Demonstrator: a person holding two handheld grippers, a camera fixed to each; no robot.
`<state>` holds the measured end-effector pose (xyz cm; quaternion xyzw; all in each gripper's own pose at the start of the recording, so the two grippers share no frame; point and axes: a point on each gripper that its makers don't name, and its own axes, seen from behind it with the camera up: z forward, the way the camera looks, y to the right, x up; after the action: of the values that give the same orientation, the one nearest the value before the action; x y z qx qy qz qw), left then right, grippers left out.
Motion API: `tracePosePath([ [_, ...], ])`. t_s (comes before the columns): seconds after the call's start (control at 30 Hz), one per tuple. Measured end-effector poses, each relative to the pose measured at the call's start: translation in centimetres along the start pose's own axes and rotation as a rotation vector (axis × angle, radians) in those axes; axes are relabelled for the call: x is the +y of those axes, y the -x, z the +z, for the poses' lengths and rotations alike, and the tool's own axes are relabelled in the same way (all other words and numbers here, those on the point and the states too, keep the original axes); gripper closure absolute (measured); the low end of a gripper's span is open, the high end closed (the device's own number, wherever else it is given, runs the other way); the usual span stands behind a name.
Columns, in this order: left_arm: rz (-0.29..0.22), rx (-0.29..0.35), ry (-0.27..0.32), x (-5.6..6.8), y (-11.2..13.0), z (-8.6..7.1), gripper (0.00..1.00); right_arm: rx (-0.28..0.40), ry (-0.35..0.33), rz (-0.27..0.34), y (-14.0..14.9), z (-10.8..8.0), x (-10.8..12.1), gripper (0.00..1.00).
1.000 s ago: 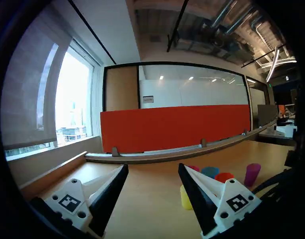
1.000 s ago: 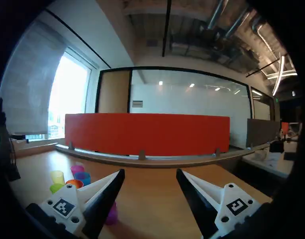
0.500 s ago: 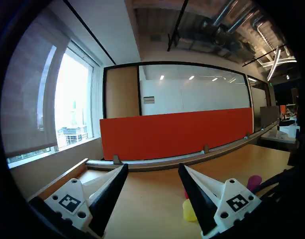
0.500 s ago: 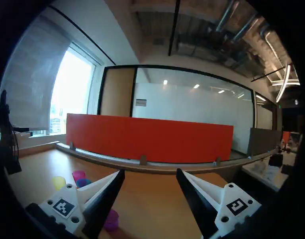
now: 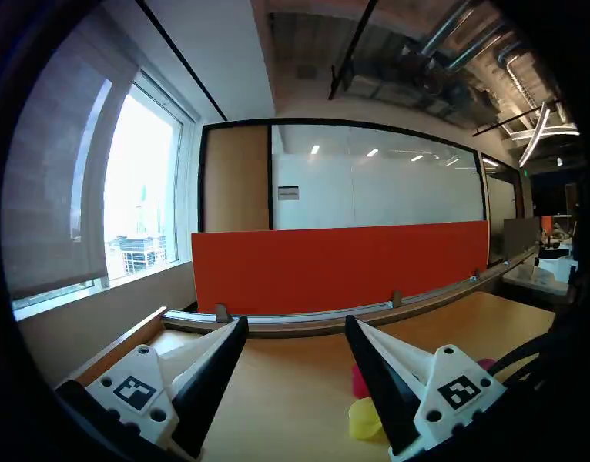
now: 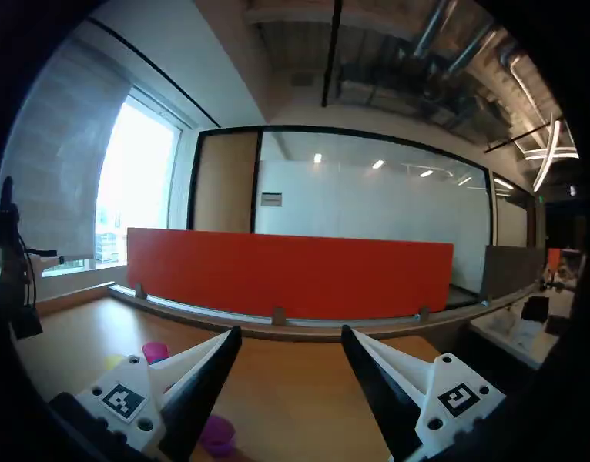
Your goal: Pour water
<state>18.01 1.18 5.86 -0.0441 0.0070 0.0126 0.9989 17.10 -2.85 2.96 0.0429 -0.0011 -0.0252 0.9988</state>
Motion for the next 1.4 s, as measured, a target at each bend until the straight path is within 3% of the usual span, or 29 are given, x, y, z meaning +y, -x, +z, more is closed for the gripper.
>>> tracePosePath([
  [0.27,0.023,-0.005,0.032,0.3,-0.5,0.1,0.07,0.000,-0.032,0.001,-0.6,0.2,-0.7,0.00],
  [0.5,0.071,-0.012,0.095,1.4,-0.7,0.0,0.07,-0.014,-0.075,-0.046,-0.8,0.4,-1.6,0.00],
  [0.7,0.089,-0.026,0.181,3.1,-0.4,-0.1,0.07,-0.040,-0.160,-0.096,-0.8,0.4,-3.0,0.00],
  [1.0,0.159,-0.048,0.279,4.8,0.1,0.0,0.07,-0.080,-0.283,-0.195,-0.5,0.4,-4.6,0.00],
  [1.2,0.145,-0.074,0.338,6.0,1.0,0.0,0.07,-0.112,-0.358,-0.199,0.0,0.2,-5.4,0.00],
  [1.4,0.154,-0.109,0.378,6.7,2.0,0.2,0.08,-0.130,-0.392,-0.222,0.1,0.3,-5.6,0.00],
])
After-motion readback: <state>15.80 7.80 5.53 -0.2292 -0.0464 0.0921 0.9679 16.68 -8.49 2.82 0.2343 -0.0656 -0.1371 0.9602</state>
